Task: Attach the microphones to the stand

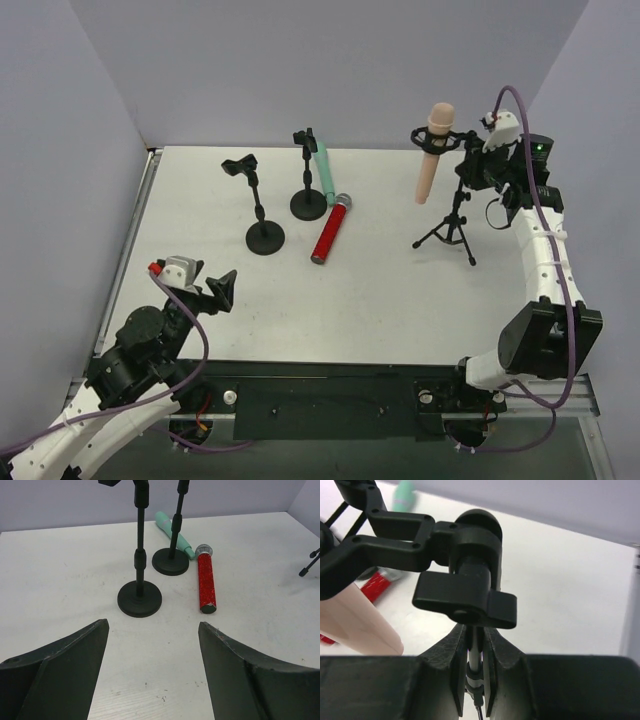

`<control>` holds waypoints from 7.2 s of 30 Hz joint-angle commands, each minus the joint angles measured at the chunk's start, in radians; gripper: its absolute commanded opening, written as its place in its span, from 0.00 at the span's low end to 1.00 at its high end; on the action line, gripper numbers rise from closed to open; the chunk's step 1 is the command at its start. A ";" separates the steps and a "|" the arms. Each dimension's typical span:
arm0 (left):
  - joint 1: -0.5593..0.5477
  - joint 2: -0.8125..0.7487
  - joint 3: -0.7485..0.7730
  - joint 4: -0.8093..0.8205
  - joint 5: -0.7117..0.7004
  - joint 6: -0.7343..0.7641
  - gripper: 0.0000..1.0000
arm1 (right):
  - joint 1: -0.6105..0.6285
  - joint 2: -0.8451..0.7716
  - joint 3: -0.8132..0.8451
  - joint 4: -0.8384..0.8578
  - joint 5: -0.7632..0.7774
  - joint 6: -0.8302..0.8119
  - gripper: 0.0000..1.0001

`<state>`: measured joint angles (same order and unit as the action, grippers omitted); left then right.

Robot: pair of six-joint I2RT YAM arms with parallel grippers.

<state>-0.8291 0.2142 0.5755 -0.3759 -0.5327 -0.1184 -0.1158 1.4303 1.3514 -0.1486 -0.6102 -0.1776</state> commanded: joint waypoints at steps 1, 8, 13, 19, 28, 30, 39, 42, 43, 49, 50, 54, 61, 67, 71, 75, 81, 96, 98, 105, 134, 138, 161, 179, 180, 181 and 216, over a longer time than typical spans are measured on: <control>0.005 0.057 0.049 0.058 0.037 0.023 0.83 | -0.074 0.044 0.023 0.309 0.093 0.064 0.02; 0.007 0.050 0.014 0.064 0.039 0.033 0.84 | -0.082 0.162 0.049 0.498 0.191 0.023 0.03; 0.007 0.044 0.003 0.058 0.031 0.033 0.84 | -0.082 0.240 0.083 0.607 0.231 0.038 0.04; 0.016 0.051 -0.002 0.066 0.040 0.033 0.84 | -0.097 0.257 0.013 0.734 0.210 0.061 0.05; 0.038 0.057 0.000 0.066 0.074 0.026 0.84 | -0.130 0.228 -0.135 0.840 0.076 0.127 0.13; 0.038 0.053 -0.002 0.065 0.077 0.026 0.84 | -0.130 0.223 -0.158 0.850 0.058 0.128 0.15; 0.038 0.034 0.000 0.065 0.089 0.020 0.84 | -0.139 0.202 -0.183 0.798 0.061 0.128 0.33; 0.038 0.031 0.000 0.065 0.097 0.017 0.84 | -0.147 0.199 -0.176 0.775 0.064 0.133 0.38; 0.036 0.027 0.000 0.065 0.096 0.017 0.84 | -0.148 0.197 -0.176 0.771 0.063 0.133 0.39; 0.038 0.007 0.000 0.063 0.102 0.008 0.84 | -0.170 0.173 -0.193 0.727 0.055 0.136 0.58; 0.036 0.005 0.000 0.061 0.102 0.002 0.84 | -0.177 0.165 -0.196 0.721 0.050 0.138 0.60; 0.036 0.008 0.009 0.058 0.117 -0.018 0.84 | -0.209 0.127 -0.222 0.679 0.010 0.129 0.69; 0.038 0.050 0.046 0.036 0.120 -0.157 0.85 | -0.263 0.015 -0.238 0.361 -0.049 0.057 0.75; 0.039 0.174 0.049 0.107 0.154 -0.360 0.87 | -0.263 -0.113 -0.222 -0.065 -0.154 -0.034 0.77; 0.065 0.289 0.043 0.218 0.129 -0.395 0.93 | -0.236 -0.206 -0.248 -0.276 -0.292 -0.094 0.77; 0.261 0.480 0.098 0.268 0.302 -0.446 0.94 | -0.193 -0.292 -0.311 -0.471 -0.394 -0.210 0.78; 0.591 0.740 0.060 0.604 0.711 -0.497 0.95 | -0.216 -0.398 -0.443 -0.410 -0.493 -0.204 0.81; 0.602 1.066 -0.025 1.252 0.669 -0.203 0.82 | -0.217 -0.344 -0.396 -0.603 -0.536 -0.402 0.80; 0.581 1.125 -0.008 1.302 0.666 -0.111 0.78 | -0.219 -0.341 -0.388 -0.628 -0.542 -0.430 0.80; 0.559 1.303 0.095 1.385 0.682 0.003 0.66 | -0.223 -0.340 -0.371 -0.690 -0.559 -0.493 0.80; 0.230 0.901 0.104 0.905 0.652 0.008 0.00 | -0.226 -0.251 -0.310 -0.924 -0.573 -0.738 0.80; 0.087 0.915 0.125 0.924 0.622 -0.049 0.00 | -0.228 -0.242 -0.302 -0.942 -0.565 -0.758 0.80; -0.156 1.485 0.437 1.109 0.456 0.042 0.10 | -0.245 -0.215 -0.287 -1.013 -0.559 -0.835 0.80; -0.168 1.118 0.207 0.930 0.519 0.010 0.76 | -0.248 -0.128 -0.229 -1.252 -0.566 -1.093 0.80; -0.168 1.093 0.187 0.919 0.511 0.002 0.78 | -0.248 -0.126 -0.229 -1.255 -0.565 -1.103 0.80; -0.162 1.055 0.154 0.890 0.490 -0.009 0.79 | -0.248 -0.123 -0.227 -1.255 -0.563 -1.103 0.80; 0.113 1.622 0.642 0.192 0.235 -0.391 0.65 | -0.254 -0.125 -0.230 -1.263 -0.562 -1.116 0.80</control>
<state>-0.6891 1.7718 1.1240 -0.0891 -0.2398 -0.5198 -0.3614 1.3056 1.0977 -1.3025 -1.1336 -1.2583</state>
